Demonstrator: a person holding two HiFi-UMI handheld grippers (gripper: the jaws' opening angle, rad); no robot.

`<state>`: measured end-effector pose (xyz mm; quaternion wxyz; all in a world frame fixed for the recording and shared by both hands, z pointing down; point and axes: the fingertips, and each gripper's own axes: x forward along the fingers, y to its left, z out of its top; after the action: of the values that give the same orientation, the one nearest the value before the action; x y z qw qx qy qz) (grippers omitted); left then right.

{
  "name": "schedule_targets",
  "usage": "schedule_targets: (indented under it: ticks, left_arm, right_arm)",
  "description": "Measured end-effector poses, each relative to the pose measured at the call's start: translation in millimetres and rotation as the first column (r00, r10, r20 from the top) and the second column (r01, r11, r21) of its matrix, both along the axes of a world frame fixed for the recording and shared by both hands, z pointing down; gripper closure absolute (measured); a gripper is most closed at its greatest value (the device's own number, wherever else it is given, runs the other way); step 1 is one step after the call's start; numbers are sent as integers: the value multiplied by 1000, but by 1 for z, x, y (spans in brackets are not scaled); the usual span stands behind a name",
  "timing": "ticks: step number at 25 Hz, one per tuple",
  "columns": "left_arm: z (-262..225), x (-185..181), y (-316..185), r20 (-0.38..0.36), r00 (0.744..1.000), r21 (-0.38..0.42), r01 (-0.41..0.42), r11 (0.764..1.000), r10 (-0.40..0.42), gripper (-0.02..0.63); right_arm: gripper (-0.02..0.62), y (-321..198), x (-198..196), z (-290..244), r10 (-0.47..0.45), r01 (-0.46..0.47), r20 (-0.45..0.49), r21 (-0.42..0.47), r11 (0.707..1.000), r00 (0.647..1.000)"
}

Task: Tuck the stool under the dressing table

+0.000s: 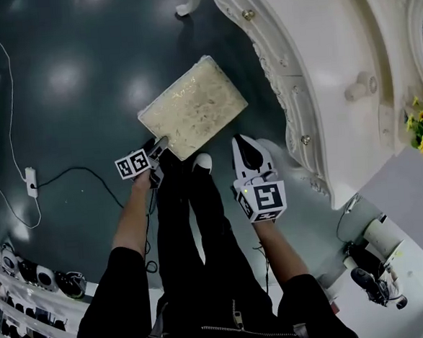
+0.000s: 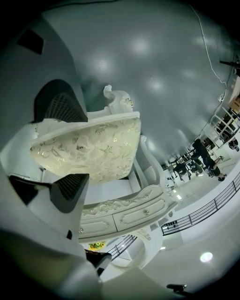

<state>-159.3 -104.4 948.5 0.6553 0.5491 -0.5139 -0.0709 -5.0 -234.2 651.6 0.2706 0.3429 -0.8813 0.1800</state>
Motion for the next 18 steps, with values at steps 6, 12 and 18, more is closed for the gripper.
schedule_targets:
  ticks: [6,12,18]
  left_arm:
    - [24,-6,-19,-30,996,35,85,996,-84,276]
    - [34,-10,-28,-14,997,28,74,997,-73,276]
    - [33,-23,-50,12,996,66,82,994,-83,279]
  right_arm:
    - [586,1,7,23,-3,2,-26,-27,1000,1000]
    - [586,3,23,36,37,-38,-19,-55,998,999]
    - [587,8,30,50,26,-29,-54,-58,998,998]
